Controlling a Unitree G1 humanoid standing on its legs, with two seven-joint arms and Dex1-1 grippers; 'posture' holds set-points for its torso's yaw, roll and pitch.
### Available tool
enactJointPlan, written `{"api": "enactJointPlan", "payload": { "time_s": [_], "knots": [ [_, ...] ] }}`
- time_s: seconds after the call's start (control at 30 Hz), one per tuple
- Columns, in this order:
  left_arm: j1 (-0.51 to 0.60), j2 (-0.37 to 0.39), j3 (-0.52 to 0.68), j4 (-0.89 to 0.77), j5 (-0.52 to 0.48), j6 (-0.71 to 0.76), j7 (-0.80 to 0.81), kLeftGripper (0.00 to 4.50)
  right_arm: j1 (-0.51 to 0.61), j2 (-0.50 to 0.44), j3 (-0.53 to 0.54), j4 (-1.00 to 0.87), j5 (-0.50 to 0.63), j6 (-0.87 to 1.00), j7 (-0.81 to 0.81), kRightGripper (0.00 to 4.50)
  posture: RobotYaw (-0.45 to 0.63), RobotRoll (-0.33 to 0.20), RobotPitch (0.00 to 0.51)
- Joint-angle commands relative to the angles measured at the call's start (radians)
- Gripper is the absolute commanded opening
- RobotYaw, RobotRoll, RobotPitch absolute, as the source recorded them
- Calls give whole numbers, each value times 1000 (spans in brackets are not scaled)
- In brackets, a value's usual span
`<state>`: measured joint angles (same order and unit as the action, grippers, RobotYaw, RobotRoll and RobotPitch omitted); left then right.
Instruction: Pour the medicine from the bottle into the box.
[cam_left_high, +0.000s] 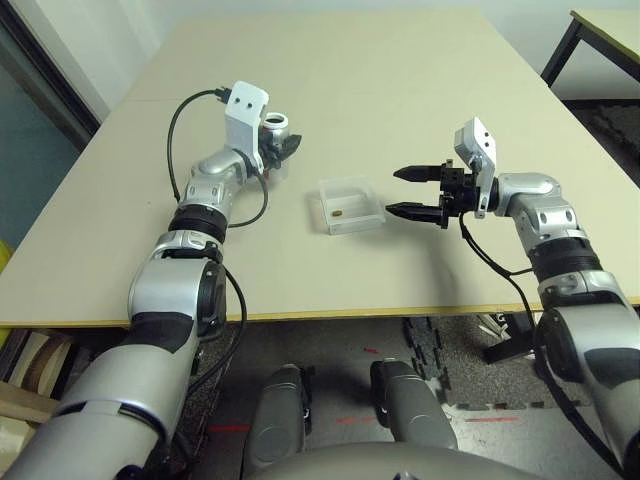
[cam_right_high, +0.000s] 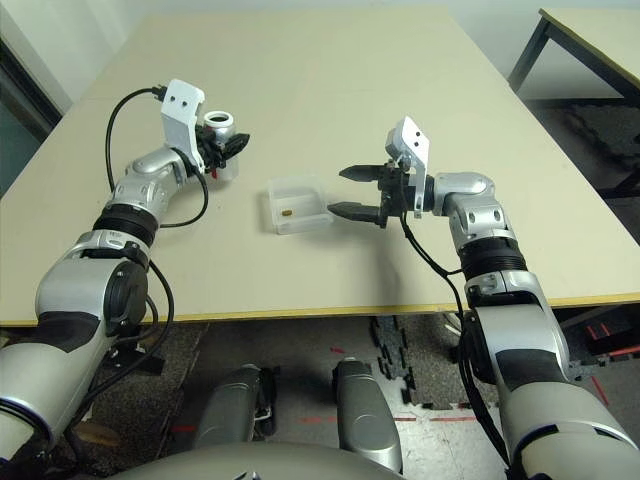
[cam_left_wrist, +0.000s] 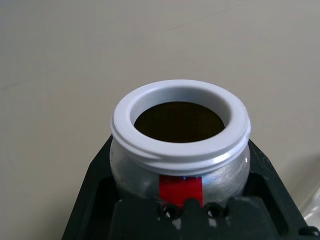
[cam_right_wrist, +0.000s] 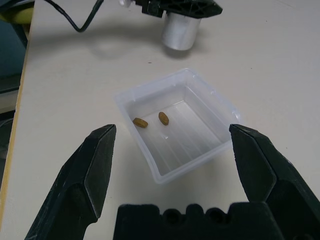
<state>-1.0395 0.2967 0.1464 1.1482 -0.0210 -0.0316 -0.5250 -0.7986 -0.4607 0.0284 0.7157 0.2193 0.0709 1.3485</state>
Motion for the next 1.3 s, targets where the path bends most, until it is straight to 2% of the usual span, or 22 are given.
{"api": "enactJointPlan", "payload": {
  "time_s": [0.03, 0.6, 1.03, 1.2, 1.3],
  "knots": [
    [26, -1, -1, 30, 0, -58, 31, 2720, 0, -10, 7, -1, -4, 1, 9, 4500, -184, 0, 79],
    [61, -28, -3, 106, 7, -171, 79, 2720, 9, -17, 8, -22, -2, 11, 12, 4500, -190, 0, 86],
    [67, -42, 0, 129, 6, -164, 105, 2720, 13, -13, 9, -35, -1, 21, 10, 4500, -199, 0, 96],
    [71, -44, 1, 125, 2, -163, 102, 4451, 15, -13, 9, -36, -2, 23, 8, 4500, -199, 0, 96],
    [78, -44, 4, 119, -2, -167, 97, 4451, 15, -13, 10, -35, -2, 22, 9, 4500, -197, 0, 97]
  ]
}}
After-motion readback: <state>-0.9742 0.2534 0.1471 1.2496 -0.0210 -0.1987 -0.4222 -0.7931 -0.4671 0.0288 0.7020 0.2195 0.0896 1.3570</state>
